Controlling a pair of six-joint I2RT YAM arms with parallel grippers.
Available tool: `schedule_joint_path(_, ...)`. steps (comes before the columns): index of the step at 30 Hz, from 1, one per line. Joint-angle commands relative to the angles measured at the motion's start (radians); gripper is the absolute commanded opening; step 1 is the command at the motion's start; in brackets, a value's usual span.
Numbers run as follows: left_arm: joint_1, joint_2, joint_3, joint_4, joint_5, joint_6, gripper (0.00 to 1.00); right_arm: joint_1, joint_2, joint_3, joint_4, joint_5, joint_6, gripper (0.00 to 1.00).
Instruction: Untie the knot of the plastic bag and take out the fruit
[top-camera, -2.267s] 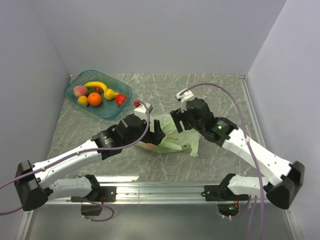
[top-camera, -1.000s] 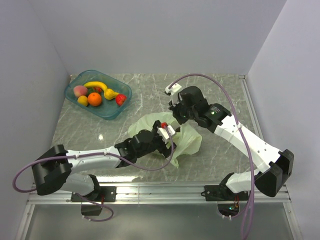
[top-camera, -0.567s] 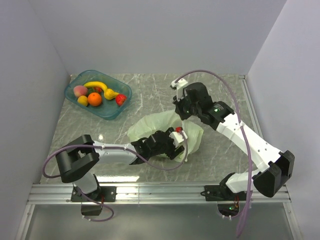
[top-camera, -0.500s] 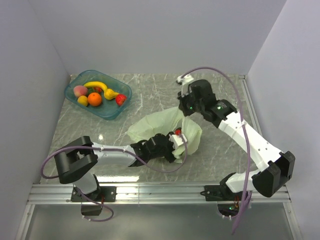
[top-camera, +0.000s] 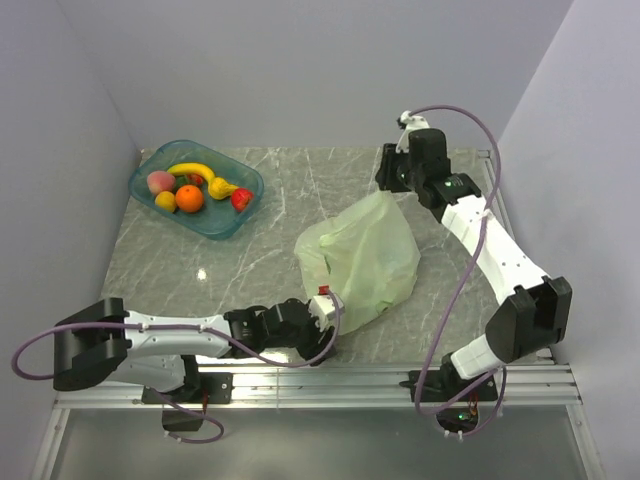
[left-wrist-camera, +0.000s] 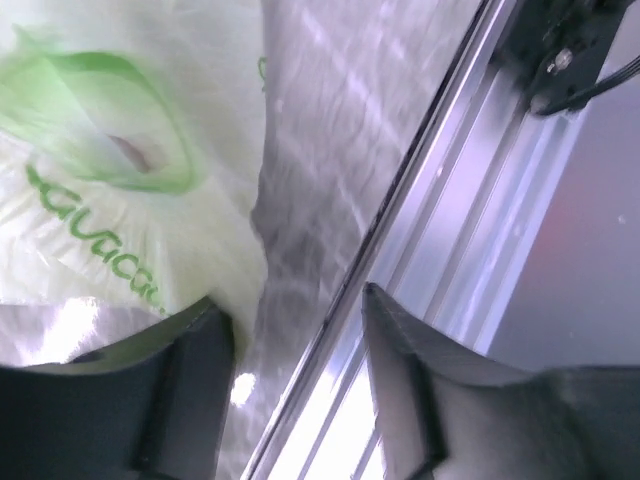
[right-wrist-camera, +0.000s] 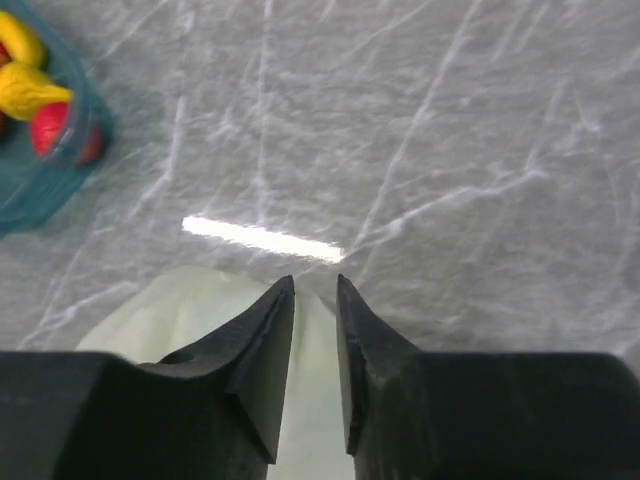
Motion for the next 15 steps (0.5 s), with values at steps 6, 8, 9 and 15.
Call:
schedule_joint_path(6,-0.01,-0.128,0.094,-0.079,-0.089,-0.087,0.86,0.164,-0.253,-0.122,0.023,0.121,-0.026,0.8)
schedule_joint_path(8,-0.01,-0.168,0.12,-0.081,-0.108,-0.107,0.94,0.196,-0.319,-0.158,0.006,0.156,-0.01,0.81)
schedule_joint_path(9,-0.01,-0.182,0.128,-0.082,-0.115,-0.116,0.96,0.236,-0.339,-0.168,0.003,0.185,-0.006,0.82)
schedule_joint_path(15,-0.01,-0.248,0.125,-0.11,-0.297,-0.173,0.98,0.339,-0.362,-0.257,-0.046,0.311,0.08,0.83)
